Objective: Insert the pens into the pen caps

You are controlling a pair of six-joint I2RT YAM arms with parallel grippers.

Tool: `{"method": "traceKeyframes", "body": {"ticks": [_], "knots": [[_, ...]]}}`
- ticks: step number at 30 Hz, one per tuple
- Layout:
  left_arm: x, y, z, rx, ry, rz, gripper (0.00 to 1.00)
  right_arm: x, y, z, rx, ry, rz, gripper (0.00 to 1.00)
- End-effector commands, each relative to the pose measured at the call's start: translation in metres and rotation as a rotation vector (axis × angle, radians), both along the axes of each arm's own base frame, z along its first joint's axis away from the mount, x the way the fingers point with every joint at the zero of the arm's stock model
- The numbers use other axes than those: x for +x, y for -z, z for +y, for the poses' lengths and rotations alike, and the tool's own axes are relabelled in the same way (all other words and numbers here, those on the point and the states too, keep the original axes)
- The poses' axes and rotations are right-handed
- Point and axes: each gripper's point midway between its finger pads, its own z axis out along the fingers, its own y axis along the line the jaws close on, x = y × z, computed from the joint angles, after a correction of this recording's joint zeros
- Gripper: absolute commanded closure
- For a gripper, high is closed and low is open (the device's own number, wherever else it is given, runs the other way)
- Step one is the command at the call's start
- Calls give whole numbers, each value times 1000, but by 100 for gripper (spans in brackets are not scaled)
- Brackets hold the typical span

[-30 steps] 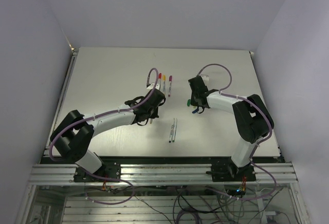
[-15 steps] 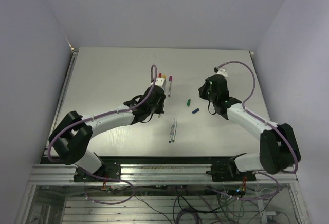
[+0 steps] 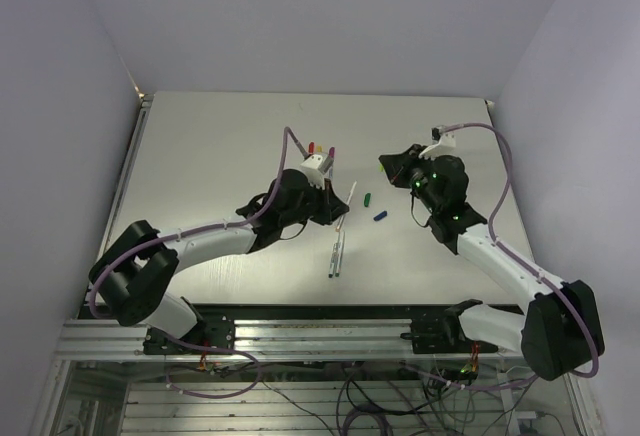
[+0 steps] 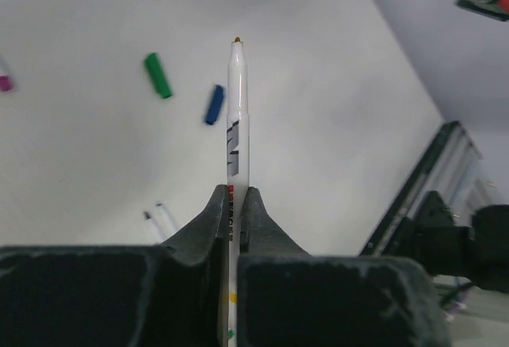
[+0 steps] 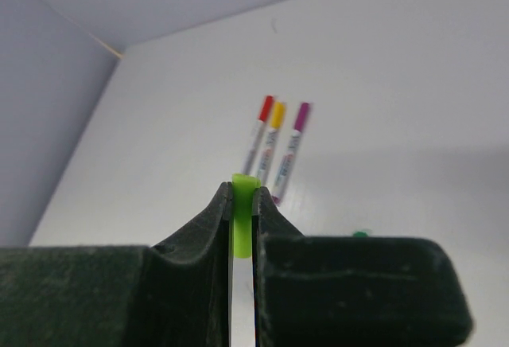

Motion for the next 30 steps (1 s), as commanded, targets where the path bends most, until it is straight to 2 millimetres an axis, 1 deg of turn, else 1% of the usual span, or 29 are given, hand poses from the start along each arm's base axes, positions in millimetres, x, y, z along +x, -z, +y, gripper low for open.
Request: {"method": "traceKeyframes", "body": {"ticks": [1, 4, 7, 12, 18, 30], "knots": [[-17, -59, -24, -234, 142, -76, 93, -5, -41, 11, 100, -65, -139, 100], [-22, -69, -28, -276, 174, -88, 93, -8, -49, 14, 131, -85, -163, 100], [-24, -73, -29, -296, 186, -93, 93, -12, -53, 17, 157, -101, -174, 100], [-26, -79, -28, -329, 190, -101, 93, -16, -50, 19, 180, -115, -166, 100], [-26, -79, -28, -331, 183, -97, 93, -17, -46, 22, 198, -126, -148, 100], [-19, -73, -26, -295, 147, -98, 93, -23, -56, 23, 265, -136, -171, 100]]}}
